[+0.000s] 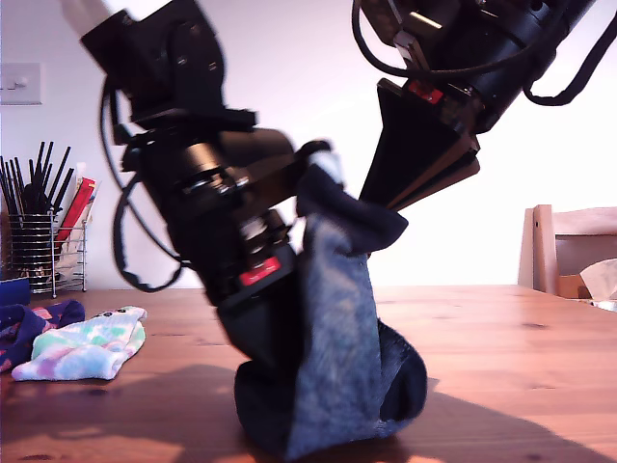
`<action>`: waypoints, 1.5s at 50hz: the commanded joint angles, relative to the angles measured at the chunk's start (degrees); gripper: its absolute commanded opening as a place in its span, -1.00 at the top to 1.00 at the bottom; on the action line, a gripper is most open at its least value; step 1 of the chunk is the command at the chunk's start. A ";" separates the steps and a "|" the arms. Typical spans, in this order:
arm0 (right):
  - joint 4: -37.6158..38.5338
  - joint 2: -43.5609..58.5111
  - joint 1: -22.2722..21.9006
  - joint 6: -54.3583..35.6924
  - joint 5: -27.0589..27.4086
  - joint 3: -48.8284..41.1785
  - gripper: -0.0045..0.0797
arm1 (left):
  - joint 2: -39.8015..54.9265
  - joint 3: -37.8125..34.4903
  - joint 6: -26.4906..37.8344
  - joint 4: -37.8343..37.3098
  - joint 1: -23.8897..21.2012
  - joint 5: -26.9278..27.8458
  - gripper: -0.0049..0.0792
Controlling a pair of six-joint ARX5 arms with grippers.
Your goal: Fold the socks in front of you. After folding them, place them to the left side.
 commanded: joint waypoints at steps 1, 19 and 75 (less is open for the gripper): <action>0.17 0.09 -0.33 -0.37 0.00 -0.68 0.92 | -2.54 -1.09 0.46 0.11 0.31 -0.57 0.90; 1.73 2.58 -0.20 0.13 -0.28 -0.68 0.92 | -6.43 -1.09 0.46 -2.89 3.19 -9.33 0.90; 14.05 16.26 2.84 2.91 -0.98 -0.68 0.92 | -14.82 -1.09 0.22 -8.48 5.66 -10.38 0.90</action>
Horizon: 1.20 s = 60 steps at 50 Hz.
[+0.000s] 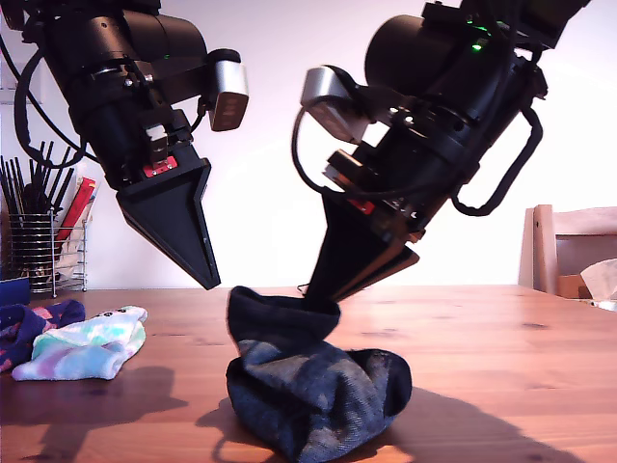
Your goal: Fold the socks in front of you. After folding them, place them to the left side.
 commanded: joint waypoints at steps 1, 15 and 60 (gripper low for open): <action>0.59 2.14 0.28 0.09 -0.22 -0.66 0.92 | -0.48 -1.09 -0.09 -0.04 0.13 0.79 0.90; 2.84 3.28 0.28 0.26 -0.04 -0.66 0.92 | -0.48 -1.09 -0.87 -0.39 0.13 4.17 0.90; 1.40 4.81 -1.29 3.21 1.73 7.67 0.25 | -0.46 -1.09 -1.25 4.17 -0.35 7.13 0.44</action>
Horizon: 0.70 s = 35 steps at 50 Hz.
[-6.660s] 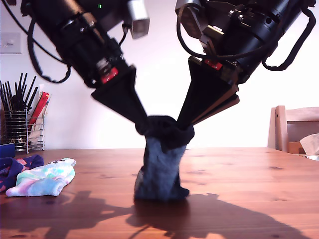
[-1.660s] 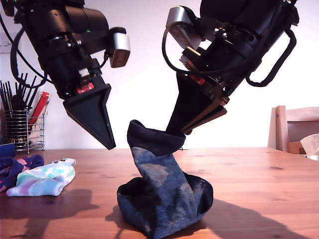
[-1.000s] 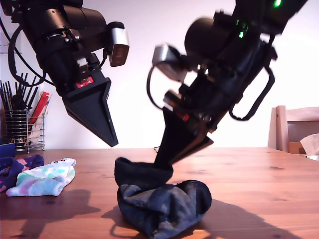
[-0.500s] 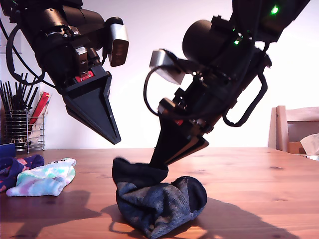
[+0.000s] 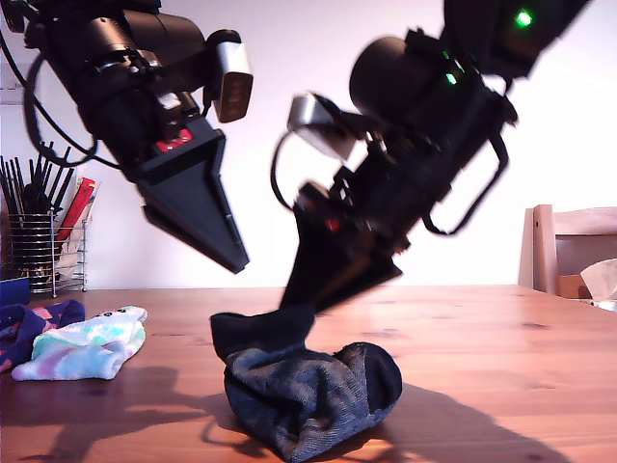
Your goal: Fold the socks in front of you. After folding them, place them to the left side.
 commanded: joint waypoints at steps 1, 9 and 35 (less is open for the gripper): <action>-1.27 0.68 -0.76 0.02 -0.02 2.89 0.25 | -0.46 -1.09 -0.13 0.90 -0.37 0.46 0.44; -6.62 0.68 -2.64 -1.42 -0.02 6.88 0.25 | -0.13 -1.11 -0.11 1.31 -1.03 0.44 0.43; -11.72 0.68 -5.40 -4.48 -0.04 8.83 0.25 | 6.75 -1.11 -0.11 4.96 -3.28 0.37 0.36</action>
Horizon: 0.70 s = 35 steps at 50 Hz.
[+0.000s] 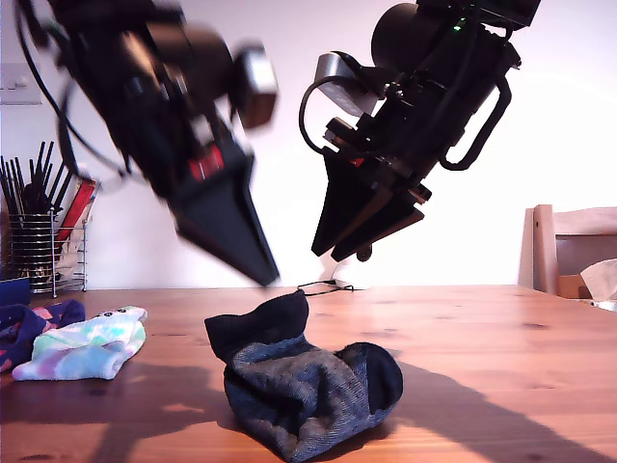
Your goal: Fold the socks in front of you. After folding them, place them to the left side.
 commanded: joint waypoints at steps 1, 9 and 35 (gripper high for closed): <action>0.04 0.68 -0.02 -0.26 -0.04 0.44 0.25 | 1.46 -1.11 -0.11 0.70 -0.48 0.42 0.36; -0.31 0.68 -0.20 -0.28 -0.02 0.44 0.25 | 2.60 -1.11 -0.11 1.81 -0.70 0.22 0.41; -1.36 0.68 -0.52 -0.50 -0.04 0.44 0.25 | 2.64 -1.09 0.28 1.79 1.03 -2.64 0.93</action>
